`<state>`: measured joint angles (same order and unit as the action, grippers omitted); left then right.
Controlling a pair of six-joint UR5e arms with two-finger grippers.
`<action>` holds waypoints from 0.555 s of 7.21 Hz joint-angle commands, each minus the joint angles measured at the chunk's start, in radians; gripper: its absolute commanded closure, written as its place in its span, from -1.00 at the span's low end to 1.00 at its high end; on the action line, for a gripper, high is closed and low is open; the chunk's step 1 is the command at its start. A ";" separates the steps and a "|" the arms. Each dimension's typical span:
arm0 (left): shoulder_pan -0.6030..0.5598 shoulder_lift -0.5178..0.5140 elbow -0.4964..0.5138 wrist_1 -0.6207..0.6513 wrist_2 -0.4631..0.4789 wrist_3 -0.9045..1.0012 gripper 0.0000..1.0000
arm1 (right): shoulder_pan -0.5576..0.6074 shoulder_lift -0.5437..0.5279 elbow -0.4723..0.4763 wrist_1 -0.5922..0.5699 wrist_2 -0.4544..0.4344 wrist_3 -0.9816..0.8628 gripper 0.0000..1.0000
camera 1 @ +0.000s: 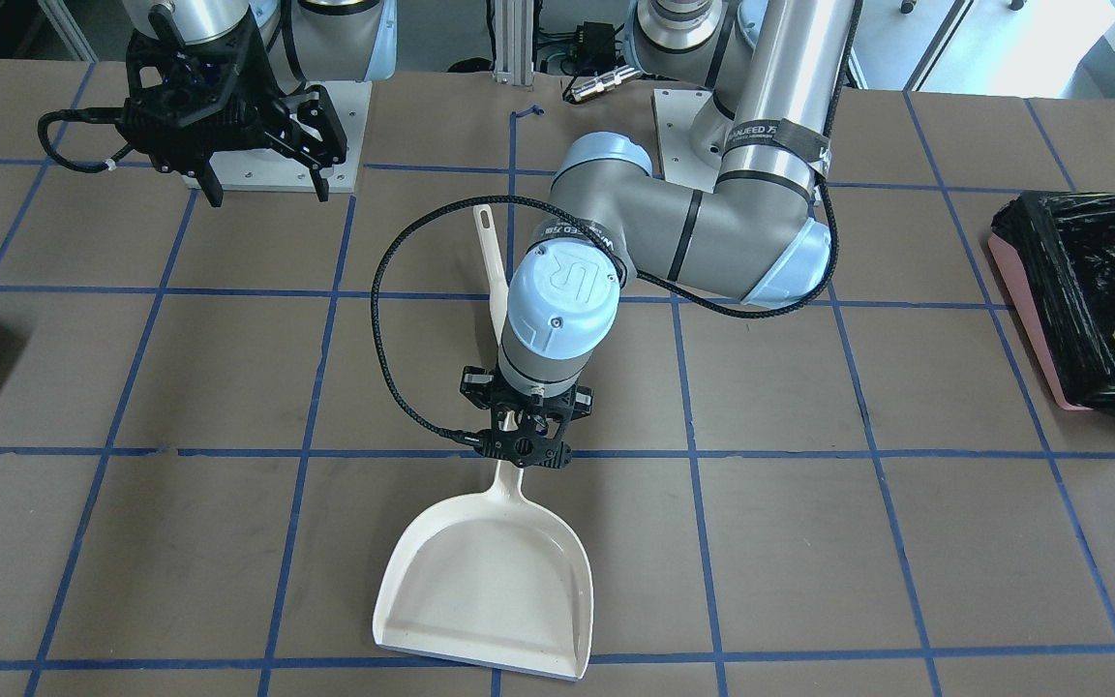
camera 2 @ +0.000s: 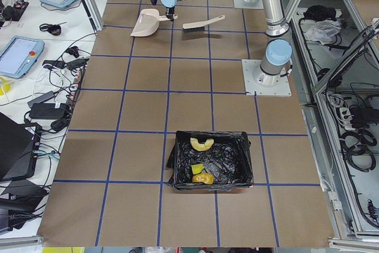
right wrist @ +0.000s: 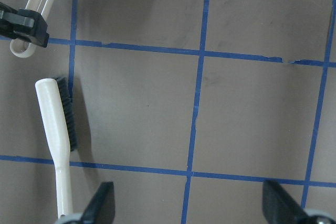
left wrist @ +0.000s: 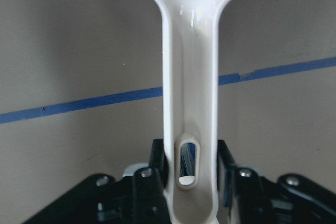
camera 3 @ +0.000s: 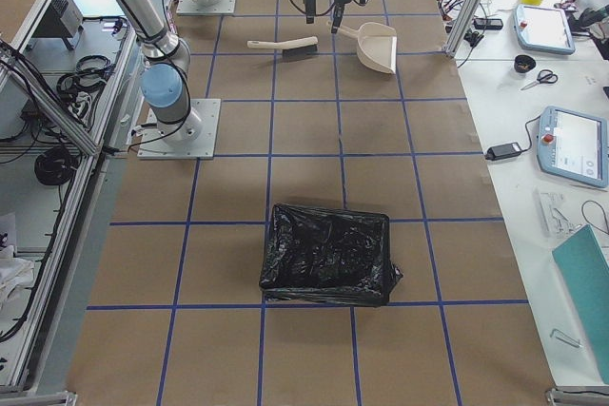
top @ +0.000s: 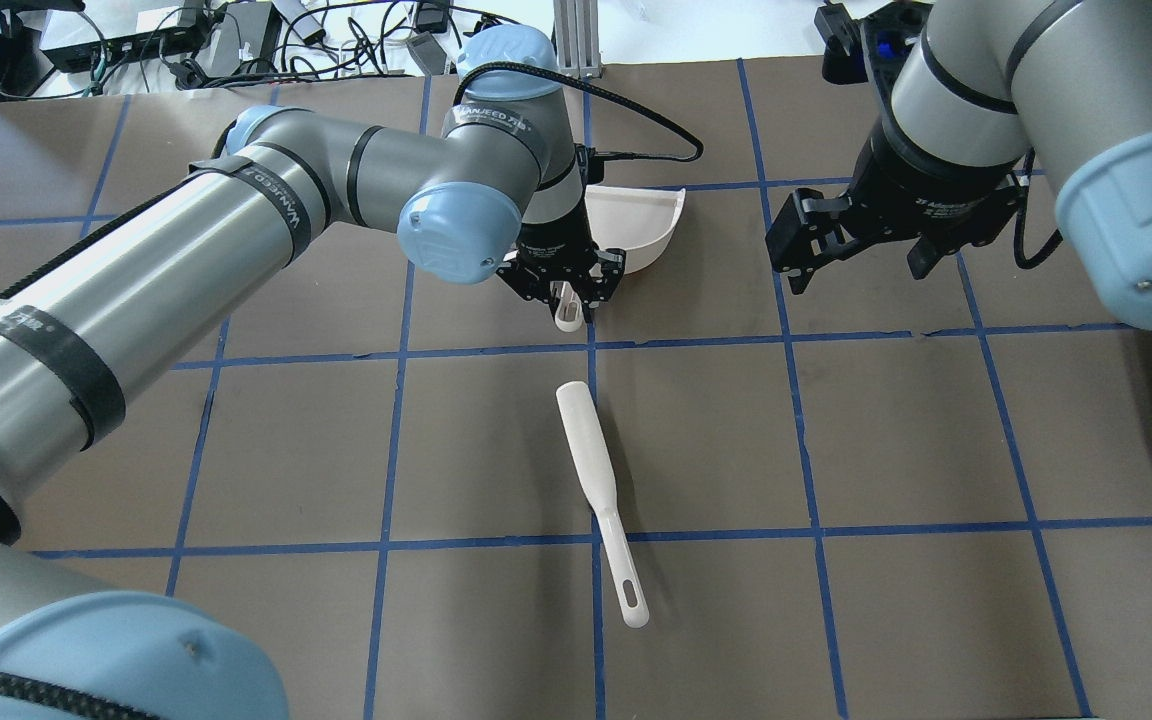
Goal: Sweep and dump trash in nearest bin
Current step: 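Carry the empty dustpan back and lower it onto the table with the left gripper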
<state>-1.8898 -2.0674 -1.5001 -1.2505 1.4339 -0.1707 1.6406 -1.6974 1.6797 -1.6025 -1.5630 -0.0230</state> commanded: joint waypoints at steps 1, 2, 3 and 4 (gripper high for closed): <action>0.000 -0.002 -0.002 -0.003 -0.001 0.000 1.00 | 0.001 0.001 0.000 -0.004 0.001 0.000 -1.00; 0.000 -0.002 -0.002 -0.010 -0.001 0.000 1.00 | 0.001 0.001 0.000 -0.002 0.001 0.000 -1.00; 0.000 0.006 -0.002 -0.018 -0.001 -0.001 1.00 | 0.002 0.001 0.000 -0.008 0.003 0.000 -1.00; 0.000 0.010 -0.003 -0.020 0.000 -0.001 1.00 | 0.001 0.001 0.000 -0.010 0.001 0.000 -1.00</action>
<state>-1.8899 -2.0631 -1.5022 -1.2655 1.4331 -0.1712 1.6420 -1.6967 1.6797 -1.6091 -1.5610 -0.0230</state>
